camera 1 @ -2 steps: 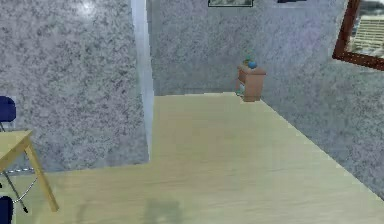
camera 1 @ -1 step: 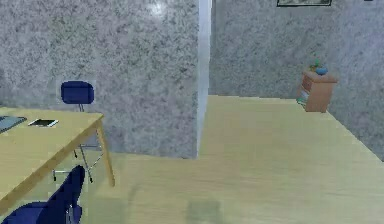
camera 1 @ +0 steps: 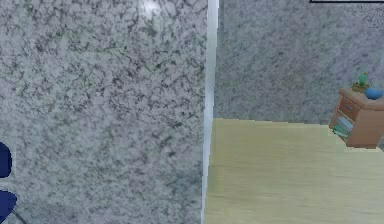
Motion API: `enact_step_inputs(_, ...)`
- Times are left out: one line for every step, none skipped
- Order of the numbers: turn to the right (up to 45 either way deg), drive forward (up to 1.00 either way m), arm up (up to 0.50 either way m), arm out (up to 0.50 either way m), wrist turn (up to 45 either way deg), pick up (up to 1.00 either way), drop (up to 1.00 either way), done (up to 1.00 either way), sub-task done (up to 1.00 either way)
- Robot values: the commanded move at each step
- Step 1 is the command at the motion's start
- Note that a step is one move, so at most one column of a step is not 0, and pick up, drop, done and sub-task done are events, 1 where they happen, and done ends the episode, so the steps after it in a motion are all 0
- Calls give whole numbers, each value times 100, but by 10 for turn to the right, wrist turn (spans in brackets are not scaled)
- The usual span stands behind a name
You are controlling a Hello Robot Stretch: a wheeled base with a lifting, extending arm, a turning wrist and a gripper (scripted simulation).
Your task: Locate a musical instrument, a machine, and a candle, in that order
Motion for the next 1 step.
enact_step_inputs(-30, 0, 0, 0, 0, 0, 0, 0, 0)
